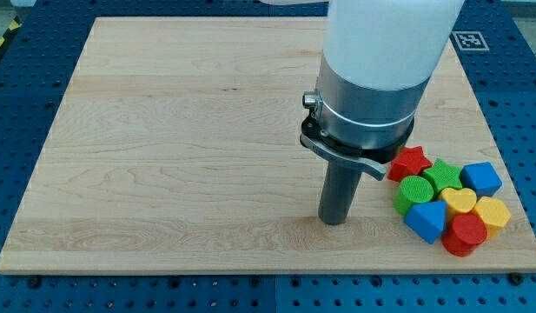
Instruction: Place the blue triangle at the left side of the red star
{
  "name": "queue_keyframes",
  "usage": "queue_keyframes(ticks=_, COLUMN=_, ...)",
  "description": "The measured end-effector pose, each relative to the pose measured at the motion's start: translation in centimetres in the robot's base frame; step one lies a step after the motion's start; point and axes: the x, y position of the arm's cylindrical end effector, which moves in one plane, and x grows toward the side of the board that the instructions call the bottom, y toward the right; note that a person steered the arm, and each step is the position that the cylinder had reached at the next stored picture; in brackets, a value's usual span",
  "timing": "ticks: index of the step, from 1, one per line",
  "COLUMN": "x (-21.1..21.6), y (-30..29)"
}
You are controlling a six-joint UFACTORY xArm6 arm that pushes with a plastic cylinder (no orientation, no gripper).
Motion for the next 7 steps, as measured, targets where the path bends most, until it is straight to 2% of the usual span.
queue_keyframes(ticks=2, x=4.8, y=3.4)
queue_keyframes(ticks=4, x=4.8, y=10.6)
queue_keyframes(ticks=7, x=4.5, y=11.6)
